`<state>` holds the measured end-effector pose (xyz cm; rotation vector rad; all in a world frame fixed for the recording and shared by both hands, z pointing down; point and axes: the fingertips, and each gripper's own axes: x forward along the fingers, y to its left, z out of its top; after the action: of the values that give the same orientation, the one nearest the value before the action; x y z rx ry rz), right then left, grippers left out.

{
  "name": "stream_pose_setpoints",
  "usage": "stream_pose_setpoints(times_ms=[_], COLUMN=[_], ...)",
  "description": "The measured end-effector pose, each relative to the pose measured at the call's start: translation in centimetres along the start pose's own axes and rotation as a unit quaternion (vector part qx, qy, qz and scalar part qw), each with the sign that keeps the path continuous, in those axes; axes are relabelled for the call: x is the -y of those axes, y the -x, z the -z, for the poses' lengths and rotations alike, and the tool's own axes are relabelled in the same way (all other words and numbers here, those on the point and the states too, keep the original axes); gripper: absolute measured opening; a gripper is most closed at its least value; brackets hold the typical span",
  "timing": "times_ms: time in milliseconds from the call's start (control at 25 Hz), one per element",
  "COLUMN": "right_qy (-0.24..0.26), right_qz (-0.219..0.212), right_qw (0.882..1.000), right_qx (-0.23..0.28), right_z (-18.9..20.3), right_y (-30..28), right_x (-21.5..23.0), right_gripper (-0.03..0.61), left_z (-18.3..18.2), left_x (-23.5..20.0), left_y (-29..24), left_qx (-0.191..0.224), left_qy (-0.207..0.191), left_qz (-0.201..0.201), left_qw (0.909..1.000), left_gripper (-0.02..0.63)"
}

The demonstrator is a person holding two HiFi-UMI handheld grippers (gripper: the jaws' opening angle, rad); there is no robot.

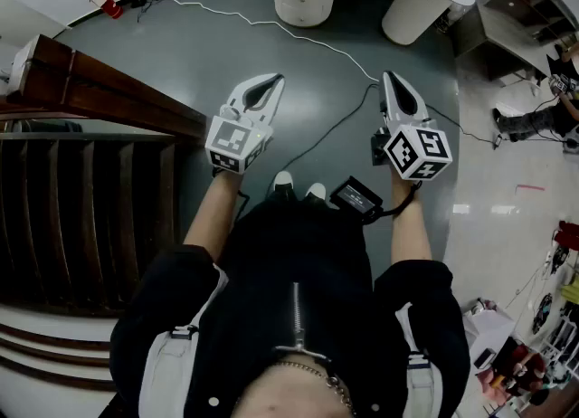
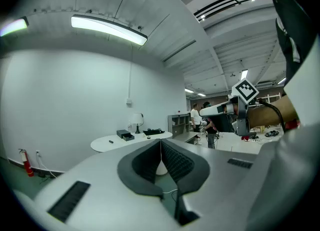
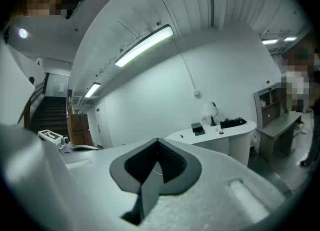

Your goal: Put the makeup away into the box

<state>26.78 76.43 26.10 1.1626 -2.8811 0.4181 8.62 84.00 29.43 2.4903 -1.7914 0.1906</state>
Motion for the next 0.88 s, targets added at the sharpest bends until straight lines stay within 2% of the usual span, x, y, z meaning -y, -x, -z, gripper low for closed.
stream_pose_setpoints(times_ms=[440, 880], right_qy=[0.009, 0.013], right_qz=[-0.008, 0.043], right_qw=[1.000, 0.999], right_qx=[0.010, 0.031], right_z=[0.0, -2.8], right_y=[-1.1, 0.0], right_x=[-0.5, 4.7], right_gripper=[0.006, 0.006], left_z=[0.8, 1.2], left_x=[-2.0, -7.2], left_y=[-0.1, -1.0], left_qx=[0.002, -0.001], left_qy=[0.004, 0.001], left_qz=[0.012, 0.021], left_qw=[0.9999, 0.9998], left_gripper=[0.014, 0.014])
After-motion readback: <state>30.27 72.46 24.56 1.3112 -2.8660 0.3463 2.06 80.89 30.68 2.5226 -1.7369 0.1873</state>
